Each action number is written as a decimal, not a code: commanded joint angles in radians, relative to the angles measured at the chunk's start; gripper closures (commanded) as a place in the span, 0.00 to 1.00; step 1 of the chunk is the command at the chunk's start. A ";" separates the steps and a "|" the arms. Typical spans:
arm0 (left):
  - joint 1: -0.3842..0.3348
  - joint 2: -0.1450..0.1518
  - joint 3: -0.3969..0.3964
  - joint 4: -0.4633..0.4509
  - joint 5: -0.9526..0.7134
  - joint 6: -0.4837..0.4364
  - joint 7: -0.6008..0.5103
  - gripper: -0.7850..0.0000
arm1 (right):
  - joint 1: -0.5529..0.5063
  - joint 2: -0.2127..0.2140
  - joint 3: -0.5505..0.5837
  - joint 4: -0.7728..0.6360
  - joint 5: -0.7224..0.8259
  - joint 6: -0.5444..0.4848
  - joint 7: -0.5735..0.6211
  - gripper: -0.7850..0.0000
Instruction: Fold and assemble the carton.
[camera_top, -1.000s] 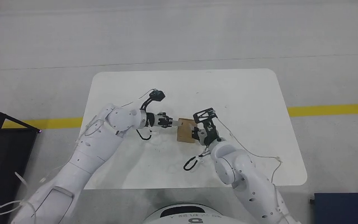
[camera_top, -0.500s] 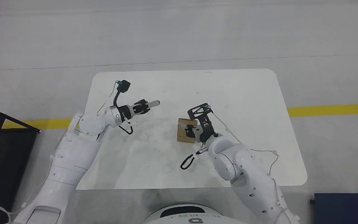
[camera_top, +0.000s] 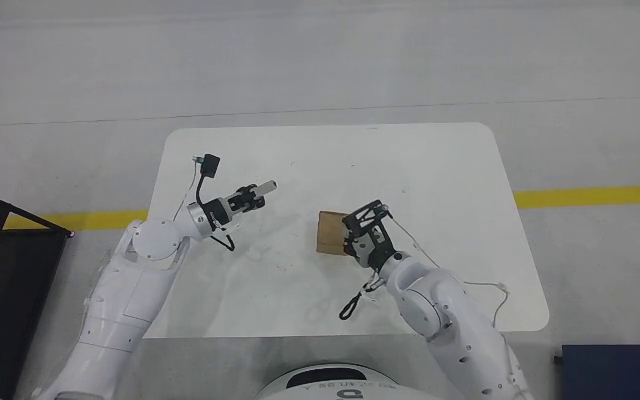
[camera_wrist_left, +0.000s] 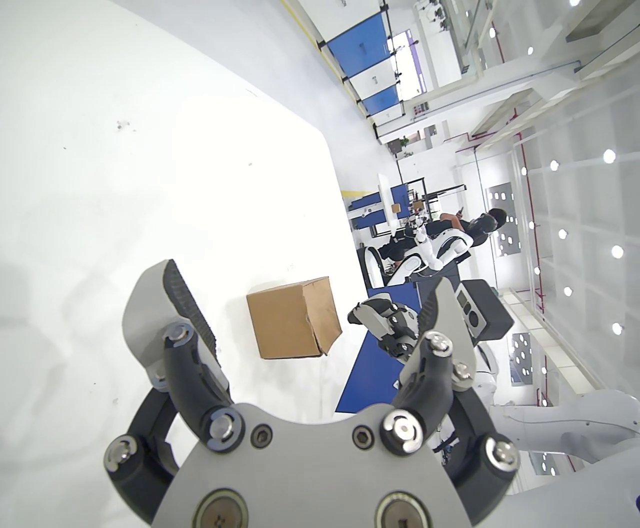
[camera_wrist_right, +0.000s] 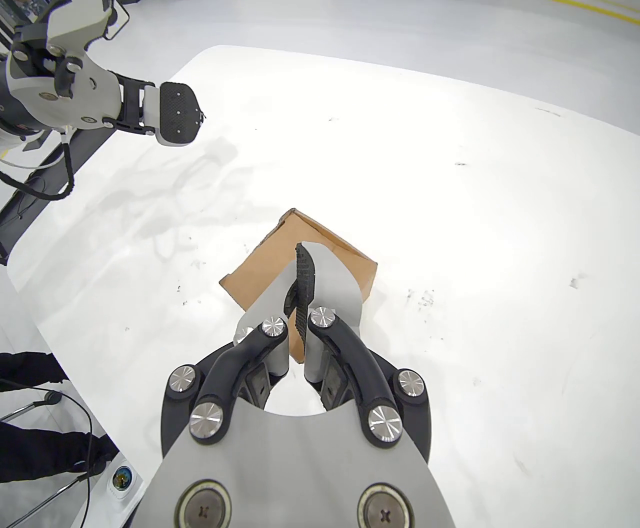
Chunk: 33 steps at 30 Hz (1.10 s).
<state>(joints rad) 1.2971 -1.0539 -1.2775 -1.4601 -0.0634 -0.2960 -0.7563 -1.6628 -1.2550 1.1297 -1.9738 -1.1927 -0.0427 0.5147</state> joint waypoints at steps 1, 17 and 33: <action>-0.004 0.001 -0.001 0.003 0.005 0.000 -0.003 0.00 | 0.007 -0.001 -0.007 0.008 0.002 -0.003 -0.002 1.00; -0.004 -0.001 0.015 0.005 0.018 -0.006 0.004 0.00 | 0.076 -0.008 -0.060 0.060 -0.007 0.005 0.047 1.00; 0.010 0.002 0.007 -0.001 0.026 -0.008 0.008 0.00 | 0.024 0.001 -0.057 -0.043 -0.034 -0.008 0.035 1.00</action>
<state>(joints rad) 1.3074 -1.0524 -1.2708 -1.4603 -0.0385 -0.3030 -0.7490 -1.6214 -1.2569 1.0704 -1.9853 -1.2214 -0.0384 0.5534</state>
